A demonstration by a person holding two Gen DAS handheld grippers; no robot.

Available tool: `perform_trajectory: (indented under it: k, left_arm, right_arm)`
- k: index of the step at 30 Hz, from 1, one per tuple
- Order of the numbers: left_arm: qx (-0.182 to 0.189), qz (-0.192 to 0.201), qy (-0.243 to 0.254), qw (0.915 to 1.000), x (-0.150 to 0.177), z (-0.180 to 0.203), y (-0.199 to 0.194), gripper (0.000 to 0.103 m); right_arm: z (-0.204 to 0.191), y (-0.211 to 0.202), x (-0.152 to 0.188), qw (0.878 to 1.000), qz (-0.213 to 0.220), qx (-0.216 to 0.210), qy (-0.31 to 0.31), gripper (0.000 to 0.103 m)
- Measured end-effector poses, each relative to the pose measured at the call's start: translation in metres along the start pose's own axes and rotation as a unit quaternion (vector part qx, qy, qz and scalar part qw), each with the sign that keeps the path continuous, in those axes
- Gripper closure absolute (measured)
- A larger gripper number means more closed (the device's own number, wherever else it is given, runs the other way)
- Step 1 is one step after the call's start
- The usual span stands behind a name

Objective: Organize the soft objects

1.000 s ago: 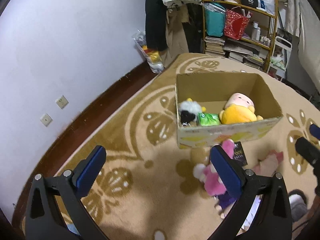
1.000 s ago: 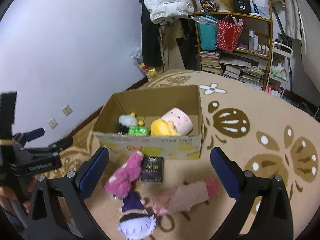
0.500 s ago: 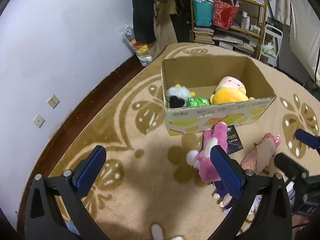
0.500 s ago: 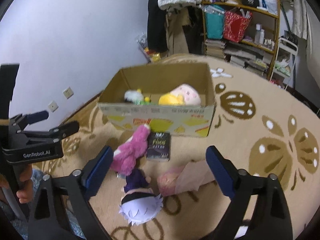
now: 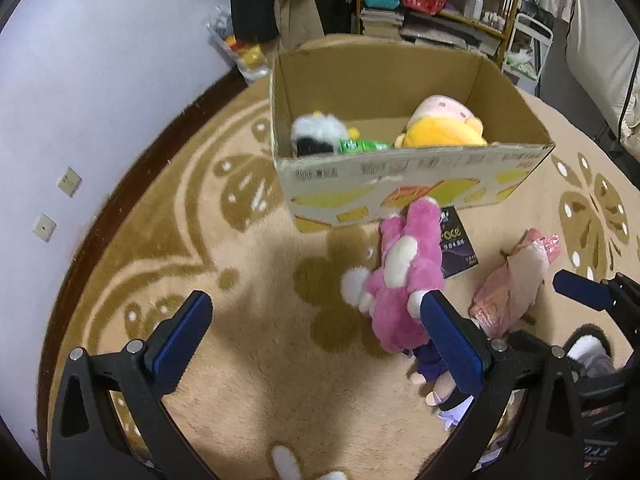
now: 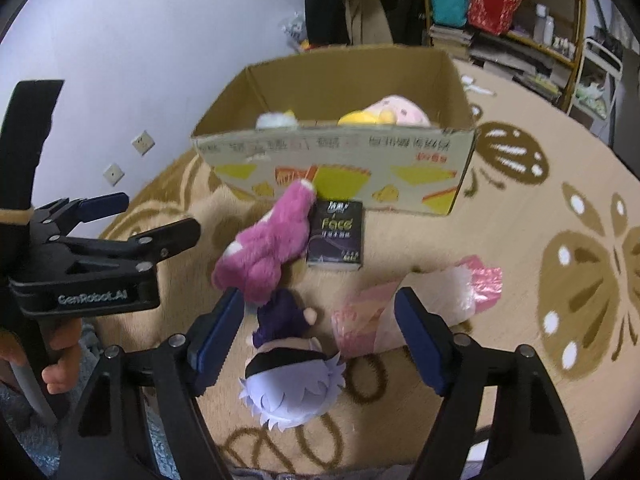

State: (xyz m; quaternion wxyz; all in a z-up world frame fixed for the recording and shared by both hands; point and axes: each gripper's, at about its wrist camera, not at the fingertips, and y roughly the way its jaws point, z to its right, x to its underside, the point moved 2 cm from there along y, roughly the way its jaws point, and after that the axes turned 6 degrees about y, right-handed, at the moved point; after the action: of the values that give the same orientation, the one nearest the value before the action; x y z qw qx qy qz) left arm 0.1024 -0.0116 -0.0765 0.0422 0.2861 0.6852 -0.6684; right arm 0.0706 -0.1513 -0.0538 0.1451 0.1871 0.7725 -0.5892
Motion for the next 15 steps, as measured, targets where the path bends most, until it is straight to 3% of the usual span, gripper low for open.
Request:
perform_trajectory:
  k: [15]
  left_arm:
    - [0.034,-0.024,0.036,0.9985,-0.008,0.023,0.029,0.0]
  right_arm:
    - [-0.001,0.041,0.011,0.997,-0.076,-0.019,0.01,0.021]
